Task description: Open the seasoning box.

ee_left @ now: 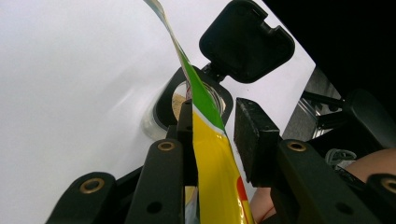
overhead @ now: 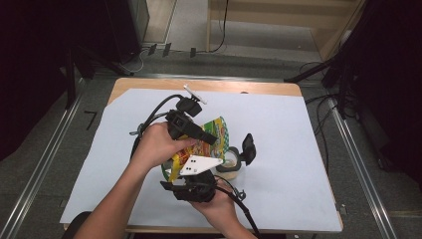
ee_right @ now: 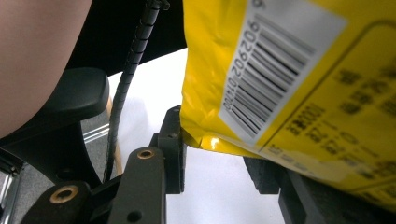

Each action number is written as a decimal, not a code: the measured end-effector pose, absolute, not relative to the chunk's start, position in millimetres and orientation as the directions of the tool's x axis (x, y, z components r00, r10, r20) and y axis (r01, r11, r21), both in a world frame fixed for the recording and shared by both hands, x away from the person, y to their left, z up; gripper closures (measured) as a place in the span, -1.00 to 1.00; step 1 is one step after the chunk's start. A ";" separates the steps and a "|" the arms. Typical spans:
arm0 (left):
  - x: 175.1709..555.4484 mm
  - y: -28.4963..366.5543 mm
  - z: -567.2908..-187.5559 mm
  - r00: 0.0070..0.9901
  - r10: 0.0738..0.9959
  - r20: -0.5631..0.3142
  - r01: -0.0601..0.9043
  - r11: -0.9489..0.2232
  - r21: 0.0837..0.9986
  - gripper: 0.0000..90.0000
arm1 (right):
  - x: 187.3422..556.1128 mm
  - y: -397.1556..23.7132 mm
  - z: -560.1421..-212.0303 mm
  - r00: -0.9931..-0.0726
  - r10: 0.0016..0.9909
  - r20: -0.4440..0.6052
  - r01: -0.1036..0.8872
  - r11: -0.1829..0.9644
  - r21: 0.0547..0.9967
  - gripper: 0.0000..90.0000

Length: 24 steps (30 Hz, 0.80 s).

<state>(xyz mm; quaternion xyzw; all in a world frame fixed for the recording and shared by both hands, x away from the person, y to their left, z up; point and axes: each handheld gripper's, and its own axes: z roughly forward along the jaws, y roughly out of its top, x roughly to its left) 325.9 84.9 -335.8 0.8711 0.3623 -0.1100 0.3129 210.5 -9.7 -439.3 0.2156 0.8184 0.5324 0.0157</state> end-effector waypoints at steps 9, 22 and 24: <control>326.1 84.6 -336.2 0.712 0.564 -0.418 0.701 -0.541 0.465 0.60 | 210.5 -9.6 -439.5 -0.906 0.369 0.207 0.338 0.339 0.878 0.43; 325.8 84.4 -336.1 0.714 0.562 -0.417 0.699 -0.541 0.467 0.60 | 210.5 -9.3 -439.8 -0.906 0.369 0.207 0.339 0.339 0.878 0.43; 325.7 84.2 -336.1 0.714 0.562 -0.418 0.699 -0.541 0.467 0.60 | 210.5 -9.3 -439.8 -0.906 0.370 0.207 0.339 0.340 0.877 0.44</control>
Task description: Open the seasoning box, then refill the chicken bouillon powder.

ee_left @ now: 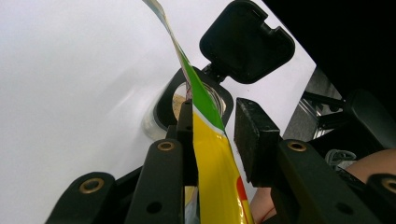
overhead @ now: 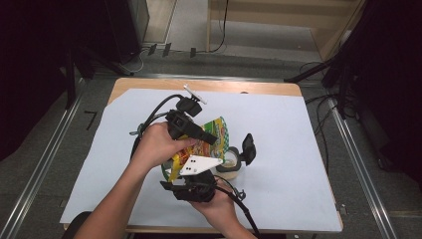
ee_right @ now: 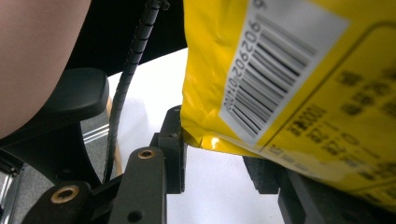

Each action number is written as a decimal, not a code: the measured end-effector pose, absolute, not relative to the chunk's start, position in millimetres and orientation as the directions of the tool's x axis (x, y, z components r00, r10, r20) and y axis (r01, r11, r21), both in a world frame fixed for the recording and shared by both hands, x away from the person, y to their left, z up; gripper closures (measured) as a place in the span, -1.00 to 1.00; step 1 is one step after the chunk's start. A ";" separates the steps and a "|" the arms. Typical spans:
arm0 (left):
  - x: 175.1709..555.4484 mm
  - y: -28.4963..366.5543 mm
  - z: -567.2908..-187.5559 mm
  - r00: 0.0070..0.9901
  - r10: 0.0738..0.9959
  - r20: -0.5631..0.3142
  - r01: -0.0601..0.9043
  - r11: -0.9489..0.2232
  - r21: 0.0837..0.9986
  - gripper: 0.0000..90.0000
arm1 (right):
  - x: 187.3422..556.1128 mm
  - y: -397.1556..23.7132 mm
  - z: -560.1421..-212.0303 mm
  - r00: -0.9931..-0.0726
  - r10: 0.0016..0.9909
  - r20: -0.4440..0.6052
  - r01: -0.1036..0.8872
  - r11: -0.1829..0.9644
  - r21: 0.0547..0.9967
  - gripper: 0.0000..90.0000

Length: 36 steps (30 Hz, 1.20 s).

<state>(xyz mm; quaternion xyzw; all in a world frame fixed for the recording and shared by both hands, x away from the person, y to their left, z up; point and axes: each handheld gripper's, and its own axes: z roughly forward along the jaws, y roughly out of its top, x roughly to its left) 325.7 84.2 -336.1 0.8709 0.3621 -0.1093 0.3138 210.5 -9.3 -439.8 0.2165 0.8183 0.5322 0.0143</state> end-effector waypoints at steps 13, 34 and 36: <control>325.3 83.5 -336.1 0.718 0.562 -0.411 0.695 -0.544 0.470 0.60 | 210.4 -9.5 -440.0 -0.906 0.371 0.205 0.338 0.342 0.877 0.44; 324.7 86.5 -335.9 0.717 0.563 -0.411 0.696 -0.539 0.475 0.60 | 210.5 -7.8 -439.6 -0.909 0.368 0.196 0.331 0.351 0.876 0.44; 324.0 87.5 -335.7 0.715 0.565 -0.413 0.698 -0.534 0.477 0.60 | 211.1 -7.6 -439.5 -0.910 0.368 0.191 0.326 0.351 0.878 0.45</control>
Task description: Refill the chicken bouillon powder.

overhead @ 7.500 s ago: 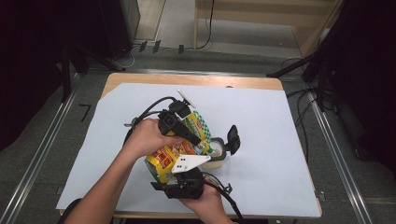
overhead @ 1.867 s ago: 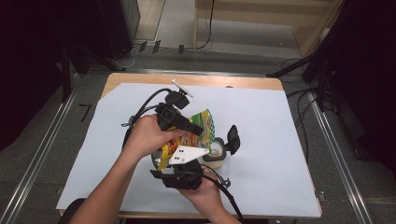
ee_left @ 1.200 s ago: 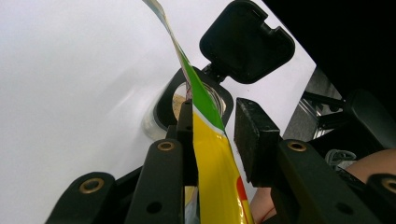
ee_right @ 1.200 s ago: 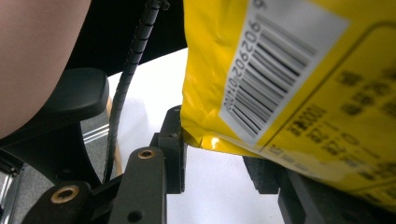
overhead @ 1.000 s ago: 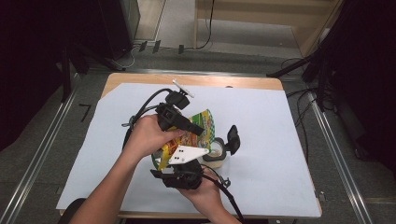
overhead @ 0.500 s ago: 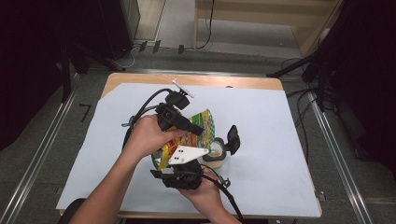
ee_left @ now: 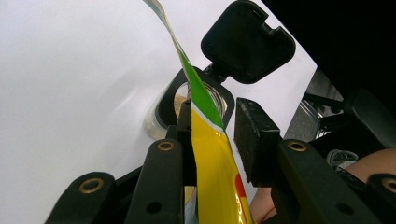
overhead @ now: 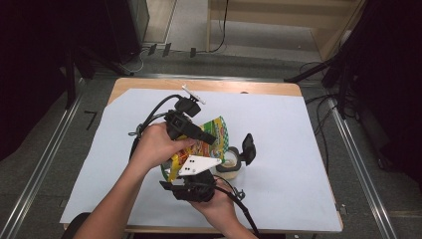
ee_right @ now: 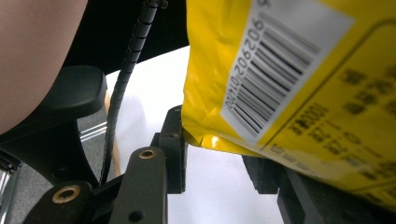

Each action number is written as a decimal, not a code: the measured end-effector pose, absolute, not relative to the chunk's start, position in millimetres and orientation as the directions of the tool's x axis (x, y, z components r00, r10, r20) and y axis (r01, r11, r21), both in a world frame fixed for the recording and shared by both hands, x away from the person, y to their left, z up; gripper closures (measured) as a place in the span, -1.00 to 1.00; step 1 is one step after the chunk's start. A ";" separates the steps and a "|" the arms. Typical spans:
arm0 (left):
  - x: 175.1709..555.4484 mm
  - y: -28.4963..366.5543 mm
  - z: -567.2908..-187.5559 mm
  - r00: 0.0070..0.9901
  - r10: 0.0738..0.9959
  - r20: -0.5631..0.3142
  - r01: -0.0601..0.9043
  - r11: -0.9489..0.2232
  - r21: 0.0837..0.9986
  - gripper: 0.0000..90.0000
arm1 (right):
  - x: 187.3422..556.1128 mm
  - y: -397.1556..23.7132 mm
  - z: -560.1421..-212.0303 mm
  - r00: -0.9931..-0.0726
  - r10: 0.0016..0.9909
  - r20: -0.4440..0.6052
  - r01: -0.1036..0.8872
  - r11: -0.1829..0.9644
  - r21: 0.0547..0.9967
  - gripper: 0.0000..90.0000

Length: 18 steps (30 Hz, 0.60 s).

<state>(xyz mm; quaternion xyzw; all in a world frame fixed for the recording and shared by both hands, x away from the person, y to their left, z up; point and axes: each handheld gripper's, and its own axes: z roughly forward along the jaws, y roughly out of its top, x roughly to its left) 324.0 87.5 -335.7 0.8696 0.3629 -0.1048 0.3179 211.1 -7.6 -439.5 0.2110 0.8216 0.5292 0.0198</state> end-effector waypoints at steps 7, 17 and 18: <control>324.0 88.4 -335.4 0.715 0.566 -0.410 0.697 -0.532 0.481 0.60 | 211.1 -7.3 -439.3 -0.912 0.364 0.189 0.322 0.352 0.879 0.45; 323.3 88.8 -333.2 0.716 0.567 -0.407 0.695 -0.522 0.495 0.60 | 211.4 -7.6 -438.7 -0.912 0.366 0.186 0.320 0.349 0.881 0.45; 322.8 89.2 -332.0 0.718 0.566 -0.404 0.691 -0.517 0.505 0.60 | 212.1 -8.0 -437.9 -0.911 0.369 0.184 0.318 0.345 0.883 0.45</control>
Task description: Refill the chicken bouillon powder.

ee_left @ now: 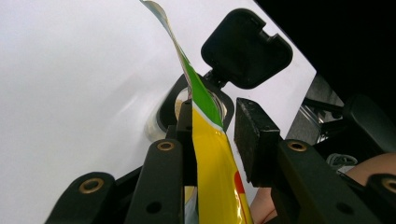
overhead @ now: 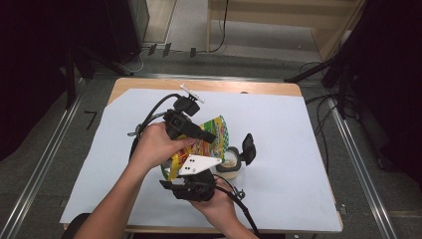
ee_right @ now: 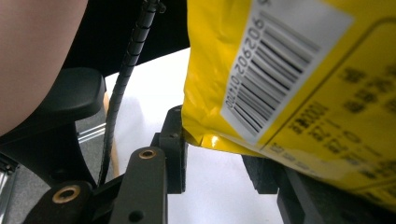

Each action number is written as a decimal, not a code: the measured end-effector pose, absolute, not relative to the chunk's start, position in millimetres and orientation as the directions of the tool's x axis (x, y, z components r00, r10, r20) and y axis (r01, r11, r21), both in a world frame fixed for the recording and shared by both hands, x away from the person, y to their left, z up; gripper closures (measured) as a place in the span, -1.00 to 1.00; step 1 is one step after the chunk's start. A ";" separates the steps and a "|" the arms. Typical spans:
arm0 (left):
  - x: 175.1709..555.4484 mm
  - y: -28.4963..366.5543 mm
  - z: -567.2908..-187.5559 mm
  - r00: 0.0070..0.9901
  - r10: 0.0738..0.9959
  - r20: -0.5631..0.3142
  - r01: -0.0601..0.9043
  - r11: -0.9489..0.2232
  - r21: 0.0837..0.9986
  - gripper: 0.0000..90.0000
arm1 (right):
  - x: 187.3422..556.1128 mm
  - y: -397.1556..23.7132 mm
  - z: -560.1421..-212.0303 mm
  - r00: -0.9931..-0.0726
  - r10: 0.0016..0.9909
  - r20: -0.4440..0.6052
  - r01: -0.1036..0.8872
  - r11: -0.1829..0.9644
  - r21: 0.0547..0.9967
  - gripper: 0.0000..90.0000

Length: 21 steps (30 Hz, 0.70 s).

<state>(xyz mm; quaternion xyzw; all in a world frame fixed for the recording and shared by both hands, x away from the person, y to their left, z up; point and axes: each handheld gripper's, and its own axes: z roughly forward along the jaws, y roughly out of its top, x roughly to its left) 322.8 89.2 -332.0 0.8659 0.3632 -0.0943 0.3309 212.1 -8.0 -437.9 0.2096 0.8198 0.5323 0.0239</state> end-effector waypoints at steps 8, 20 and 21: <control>322.8 88.1 -332.1 0.722 0.565 -0.400 0.687 -0.513 0.515 0.59 | 214.0 -9.6 -438.5 -0.909 0.373 0.186 0.321 0.343 0.883 0.45; 324.8 83.1 -335.2 0.720 0.561 -0.408 0.690 -0.520 0.503 0.59 | 214.6 -11.1 -440.3 -0.903 0.371 0.215 0.349 0.348 0.870 0.49; 324.7 82.5 -335.1 0.720 0.562 -0.408 0.691 -0.519 0.504 0.59 | 214.5 -11.3 -440.4 -0.903 0.373 0.214 0.349 0.347 0.870 0.49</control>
